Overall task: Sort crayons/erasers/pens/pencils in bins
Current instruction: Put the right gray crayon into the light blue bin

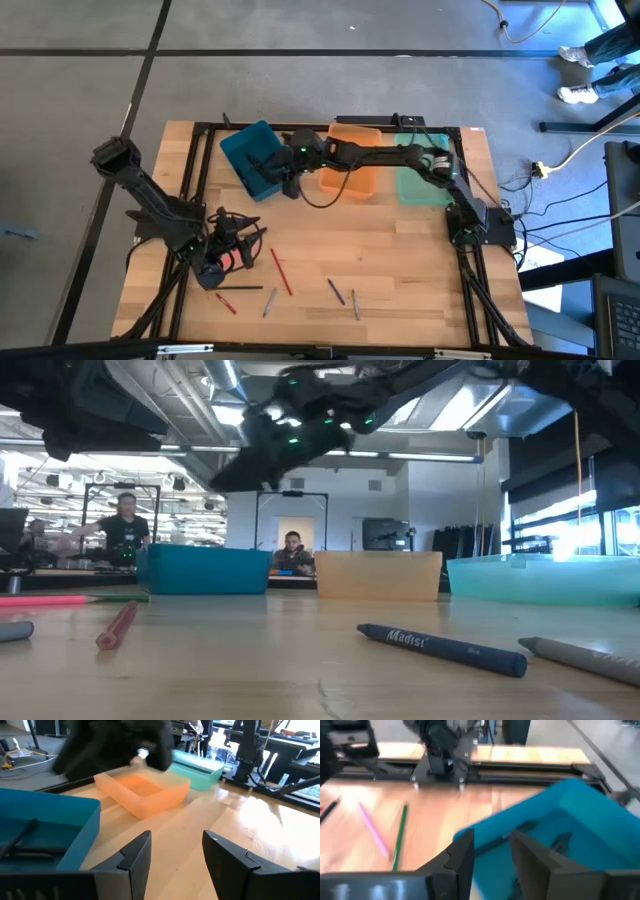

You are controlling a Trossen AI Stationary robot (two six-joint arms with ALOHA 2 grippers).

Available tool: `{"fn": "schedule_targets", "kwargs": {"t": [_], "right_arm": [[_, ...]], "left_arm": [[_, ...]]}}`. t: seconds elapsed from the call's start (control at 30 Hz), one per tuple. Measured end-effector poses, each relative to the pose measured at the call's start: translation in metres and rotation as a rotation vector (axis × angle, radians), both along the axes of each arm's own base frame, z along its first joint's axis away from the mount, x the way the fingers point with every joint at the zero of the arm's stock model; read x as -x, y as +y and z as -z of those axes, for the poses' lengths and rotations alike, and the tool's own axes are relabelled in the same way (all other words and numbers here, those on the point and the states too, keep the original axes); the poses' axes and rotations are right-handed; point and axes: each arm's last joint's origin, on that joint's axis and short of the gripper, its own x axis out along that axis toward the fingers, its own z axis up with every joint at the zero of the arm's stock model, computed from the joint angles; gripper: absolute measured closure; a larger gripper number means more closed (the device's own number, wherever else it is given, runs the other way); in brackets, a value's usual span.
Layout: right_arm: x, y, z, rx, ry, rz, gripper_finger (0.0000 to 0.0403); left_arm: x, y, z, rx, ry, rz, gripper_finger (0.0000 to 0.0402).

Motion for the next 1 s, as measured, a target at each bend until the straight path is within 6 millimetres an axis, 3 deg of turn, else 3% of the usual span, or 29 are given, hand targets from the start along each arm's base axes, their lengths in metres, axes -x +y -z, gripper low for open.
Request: {"fn": "schedule_targets", "kwargs": {"t": [0.2,0.37,0.57,0.83,1.0], "right_arm": [[0.059,0.021,-0.002,-0.043,-0.084,0.02,0.0282],[0.099,0.06,0.018,-0.084,-0.076,0.011,0.0282],[0.124,0.107,0.037,-0.045,0.014,-0.062,0.0281],[0.154,0.149,0.04,0.034,0.138,0.003,0.0281],[0.168,0.179,0.047,-0.021,0.268,-0.165,0.0281]], "left_arm": [[-0.01,-0.004,0.004,0.004,-0.015,-0.013,0.0232],[-0.046,0.004,0.013,0.038,0.076,0.043,0.0232],[-0.082,0.012,0.015,0.069,0.081,0.27,0.0232],[-0.092,0.009,0.013,0.092,0.048,0.418,0.0232],[-0.096,-0.005,0.015,0.091,0.079,0.473,0.0232]]}}
